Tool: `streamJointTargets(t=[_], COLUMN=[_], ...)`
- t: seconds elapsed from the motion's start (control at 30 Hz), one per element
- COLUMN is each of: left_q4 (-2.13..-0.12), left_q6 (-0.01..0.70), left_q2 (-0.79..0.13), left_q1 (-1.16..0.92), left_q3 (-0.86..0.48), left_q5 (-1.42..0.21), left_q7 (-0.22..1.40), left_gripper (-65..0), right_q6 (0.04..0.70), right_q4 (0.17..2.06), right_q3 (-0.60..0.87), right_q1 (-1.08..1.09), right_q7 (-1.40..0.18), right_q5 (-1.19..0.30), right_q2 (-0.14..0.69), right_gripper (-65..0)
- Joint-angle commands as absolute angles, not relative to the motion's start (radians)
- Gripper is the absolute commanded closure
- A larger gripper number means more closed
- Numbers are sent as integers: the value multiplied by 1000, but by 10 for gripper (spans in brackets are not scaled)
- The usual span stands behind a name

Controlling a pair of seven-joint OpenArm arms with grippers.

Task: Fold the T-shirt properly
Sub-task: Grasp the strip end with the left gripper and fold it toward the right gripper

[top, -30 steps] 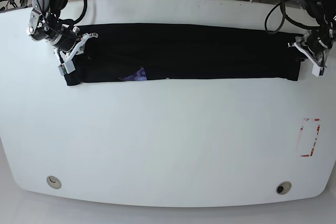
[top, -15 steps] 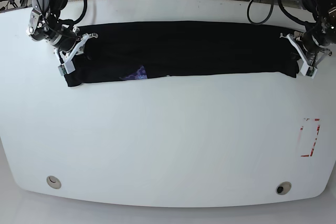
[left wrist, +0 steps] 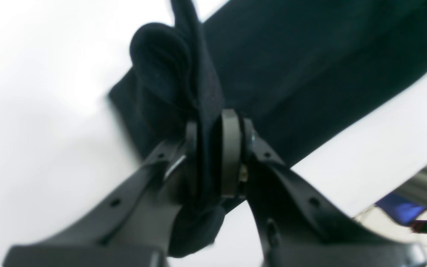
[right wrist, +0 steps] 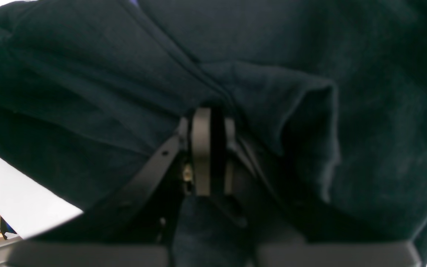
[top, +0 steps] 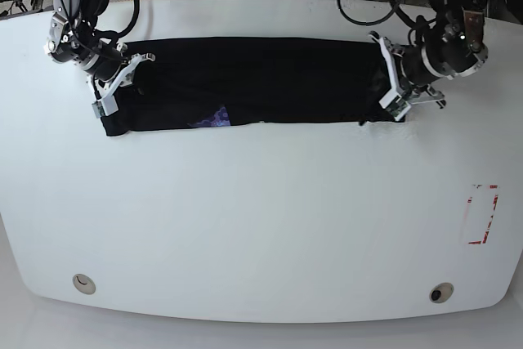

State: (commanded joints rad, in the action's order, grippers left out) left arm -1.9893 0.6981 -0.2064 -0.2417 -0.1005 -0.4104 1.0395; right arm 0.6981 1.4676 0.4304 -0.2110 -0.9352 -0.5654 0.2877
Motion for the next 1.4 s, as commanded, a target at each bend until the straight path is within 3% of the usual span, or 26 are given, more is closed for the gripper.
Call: streamJointTargets(t=[0.4, 1.4], left_q4=[-1972, -1894], left_q6=[698, 698], left_q2=[-61, -51], left_q1=[-137, -130], left_q3=[68, 232], left_q5=[-285, -249], left_q7=[1041, 1041], left_gripper=[-44, -50], right_q6=[698, 698], right_q4=[1492, 1495], right_q3=[430, 430], right_q1=[-205, -205], right_q7=[-934, -934], right_q5=[-565, -565], right_q2=[289, 289], right_gripper=[-48, -48])
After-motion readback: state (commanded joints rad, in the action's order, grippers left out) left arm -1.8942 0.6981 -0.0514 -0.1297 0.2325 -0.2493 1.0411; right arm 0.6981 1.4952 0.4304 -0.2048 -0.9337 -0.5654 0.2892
